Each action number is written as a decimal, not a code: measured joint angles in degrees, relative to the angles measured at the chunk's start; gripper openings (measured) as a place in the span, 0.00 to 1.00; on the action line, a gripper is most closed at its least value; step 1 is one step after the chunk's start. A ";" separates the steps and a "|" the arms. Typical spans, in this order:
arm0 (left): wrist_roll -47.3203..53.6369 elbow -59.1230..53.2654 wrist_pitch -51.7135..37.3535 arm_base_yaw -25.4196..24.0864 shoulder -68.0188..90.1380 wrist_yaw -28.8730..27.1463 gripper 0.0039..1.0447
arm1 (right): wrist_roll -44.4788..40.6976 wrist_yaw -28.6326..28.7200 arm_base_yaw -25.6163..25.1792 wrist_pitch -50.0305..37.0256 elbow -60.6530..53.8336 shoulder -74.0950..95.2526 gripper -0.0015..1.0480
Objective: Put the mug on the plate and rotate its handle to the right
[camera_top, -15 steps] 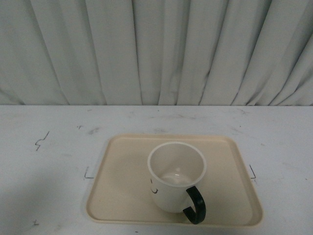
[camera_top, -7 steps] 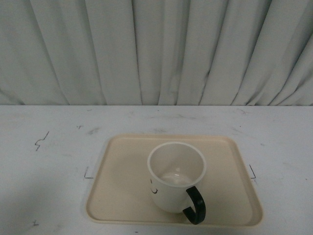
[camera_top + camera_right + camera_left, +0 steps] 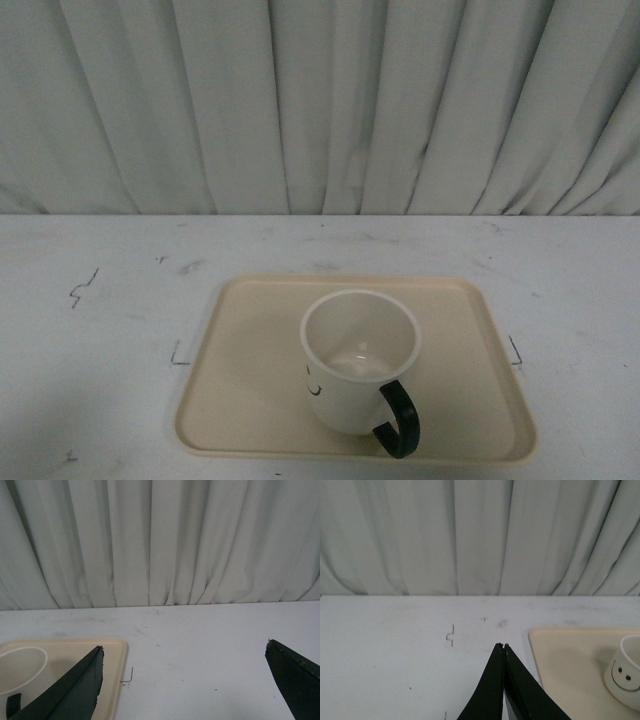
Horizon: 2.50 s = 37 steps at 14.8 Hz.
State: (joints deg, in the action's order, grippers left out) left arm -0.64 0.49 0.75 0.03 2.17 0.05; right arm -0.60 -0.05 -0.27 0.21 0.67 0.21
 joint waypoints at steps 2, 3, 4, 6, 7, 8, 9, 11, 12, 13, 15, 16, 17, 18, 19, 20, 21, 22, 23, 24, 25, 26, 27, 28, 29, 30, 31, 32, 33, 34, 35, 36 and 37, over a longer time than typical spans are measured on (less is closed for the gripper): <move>0.02 0.00 -0.39 0.00 -1.75 -0.07 0.01 | 0.02 0.07 0.00 -0.04 0.00 0.00 0.94; 0.02 0.00 -0.28 0.00 -1.73 -0.07 0.07 | 0.02 0.04 0.00 0.00 0.00 0.00 0.94; 0.02 0.00 -0.72 0.00 -1.73 -0.09 0.19 | 0.02 0.04 0.00 0.00 0.00 0.02 0.94; 0.02 0.00 -0.48 0.00 -1.73 -0.22 0.43 | -1.29 9.22 -3.48 7.72 2.60 3.87 0.94; 0.04 0.02 -0.61 -0.02 -1.73 0.11 0.56 | -3.63 18.14 -6.64 7.98 6.16 16.57 0.94; 0.04 0.00 -0.50 0.02 -1.73 -0.07 0.68 | -5.03 22.62 -4.74 3.76 9.05 26.47 0.94; 0.02 0.00 -0.55 0.02 -1.73 -0.24 0.80 | -6.60 21.27 -1.64 0.92 13.90 35.95 0.94; 0.07 0.00 -0.57 0.00 -1.73 -0.04 0.95 | -7.89 15.23 3.67 1.60 25.14 54.14 0.94; 0.04 0.00 -0.55 0.00 -1.73 -0.04 0.93 | -7.87 13.40 6.05 4.04 30.14 61.53 0.94; 0.04 0.00 -0.55 0.00 -1.73 -0.07 0.94 | -6.25 12.20 8.41 7.61 36.41 69.33 0.94; 0.04 0.00 -0.55 0.00 -1.73 -0.07 0.94 | -1.27 11.78 12.59 12.59 47.74 81.11 0.94; 0.04 0.00 -0.55 0.00 -1.73 -0.07 0.94 | 1.40 10.60 14.69 15.58 52.87 86.40 0.94; 0.04 0.00 -0.55 0.00 -1.73 -0.07 0.94 | 3.91 9.99 16.35 18.05 56.41 90.55 0.94; 0.04 0.00 -0.55 0.00 -1.73 -0.07 0.94 | 5.99 9.94 17.62 19.65 59.19 94.44 0.94; 0.04 0.00 -0.55 0.00 -1.73 -0.04 0.94 | 7.74 9.40 18.56 19.69 61.16 98.01 0.94; 0.04 0.00 -0.55 0.00 -1.73 -0.07 0.94 | 9.92 9.20 19.15 20.28 63.17 101.53 0.94; 0.04 0.00 -0.55 0.00 -1.73 -0.07 0.94 | 11.58 9.03 19.47 20.17 64.43 103.86 0.94; 0.04 0.00 -0.55 0.00 -1.73 -0.04 0.94 | 13.40 9.07 20.09 19.61 65.40 105.94 0.94; 0.04 0.00 -0.57 0.00 -1.73 -0.04 0.94 | 14.97 9.07 20.90 18.97 66.16 107.58 0.94; 0.07 0.00 -0.55 0.00 -1.73 -0.07 0.94 | 16.55 9.18 21.79 18.86 66.99 109.39 0.94; 0.04 0.00 -0.57 0.00 -1.73 -0.07 0.94 | 17.38 9.07 22.53 18.73 67.56 110.88 0.94; 0.04 0.00 -0.55 0.00 -1.73 -0.07 0.94 | 17.90 9.27 23.26 18.62 67.65 112.02 0.94; 0.04 0.00 -0.55 0.00 -1.73 -0.04 0.94 | 18.18 9.03 23.96 18.60 67.69 112.74 0.94; 0.07 0.00 -0.55 0.00 -1.73 -0.07 0.94 | 18.23 8.46 24.22 18.69 68.06 113.37 0.86; 0.04 0.00 -0.55 0.00 -1.73 -0.07 0.94 | 18.36 7.98 24.28 19.06 68.70 114.16 0.75; 0.04 0.00 -0.55 0.00 -1.73 -0.07 0.94 | 18.60 7.41 24.28 19.52 69.00 114.68 0.65; 0.04 0.00 -0.55 0.00 -1.73 -0.07 0.94 | 18.58 7.13 24.28 20.20 69.09 115.01 0.52; 0.04 0.00 -0.55 0.00 -1.73 -0.07 0.94 | 18.49 7.15 24.28 21.38 69.33 115.01 0.42; 0.04 0.00 -0.55 0.00 -1.73 -0.07 0.94 | 17.29 6.99 24.24 22.77 70.03 115.01 0.30; 0.04 0.00 -0.55 0.00 -1.73 -0.04 0.94 | 15.30 6.67 23.76 25.00 71.52 115.01 0.18; 0.04 0.00 -0.55 0.00 -1.73 -0.07 0.94 | 11.74 6.23 22.62 27.76 73.90 115.01 0.06; 0.04 0.00 -0.55 0.00 -1.73 -0.07 0.94 | 7.67 6.71 21.16 30.84 77.02 115.01 0.03; 0.04 0.00 -0.55 0.00 -1.73 -0.07 0.94 | 2.93 6.01 19.98 33.64 80.15 115.03 0.03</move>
State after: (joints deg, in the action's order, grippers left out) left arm -0.60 0.49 0.21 0.03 0.45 -0.01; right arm 2.33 5.96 19.70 33.85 80.82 115.24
